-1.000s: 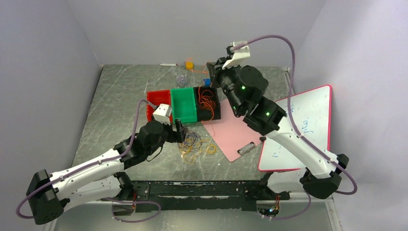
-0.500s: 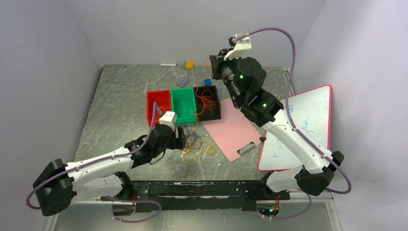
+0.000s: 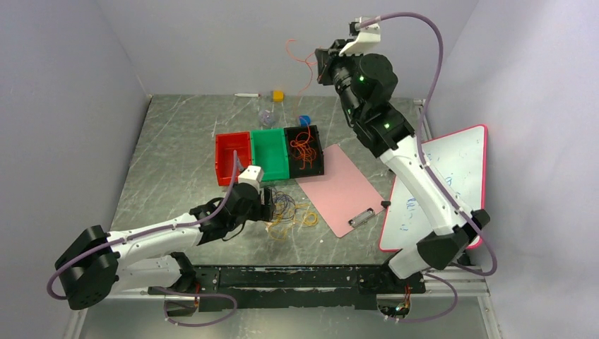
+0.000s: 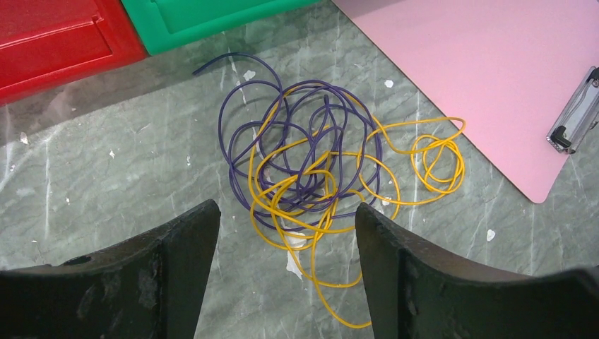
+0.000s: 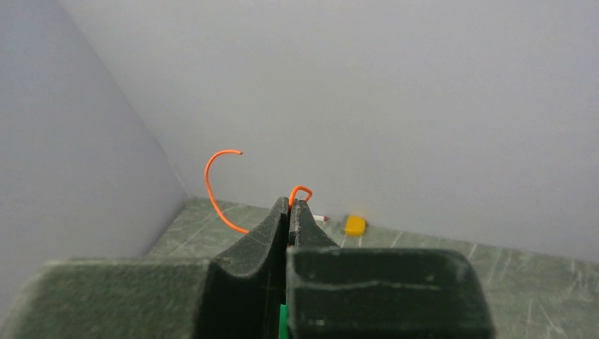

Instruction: Untangle the cables

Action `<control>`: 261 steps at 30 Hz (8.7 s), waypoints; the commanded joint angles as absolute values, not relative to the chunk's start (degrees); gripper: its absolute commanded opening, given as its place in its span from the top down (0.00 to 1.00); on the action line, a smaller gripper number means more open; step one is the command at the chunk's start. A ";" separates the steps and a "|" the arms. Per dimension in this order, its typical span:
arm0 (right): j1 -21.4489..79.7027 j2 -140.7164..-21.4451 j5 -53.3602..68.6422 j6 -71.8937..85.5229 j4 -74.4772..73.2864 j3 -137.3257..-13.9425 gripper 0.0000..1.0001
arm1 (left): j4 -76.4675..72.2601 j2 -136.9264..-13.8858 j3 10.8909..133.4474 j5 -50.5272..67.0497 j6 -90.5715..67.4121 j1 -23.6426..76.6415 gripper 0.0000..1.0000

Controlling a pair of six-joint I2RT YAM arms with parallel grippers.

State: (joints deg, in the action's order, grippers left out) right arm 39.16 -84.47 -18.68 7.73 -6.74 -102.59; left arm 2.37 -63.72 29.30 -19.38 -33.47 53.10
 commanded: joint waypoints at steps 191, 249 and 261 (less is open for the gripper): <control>32.51 -114.95 -3.70 18.18 -8.59 -76.02 1.00 | 1.61 -70.07 32.13 -15.85 -36.04 53.15 0.33; 33.13 -96.28 -4.99 16.36 -16.17 -65.85 0.64 | 0.58 -73.68 35.36 -13.98 -34.42 53.19 0.33; 33.22 -100.82 -7.54 16.79 -17.11 -67.73 0.67 | 1.01 -71.89 33.66 -14.85 -35.15 53.15 0.33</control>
State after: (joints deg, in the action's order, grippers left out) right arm 33.01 -100.14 -6.28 16.49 -16.97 -65.95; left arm 1.83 -73.19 34.17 -14.87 -34.52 53.10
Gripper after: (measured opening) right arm 0.329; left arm 0.674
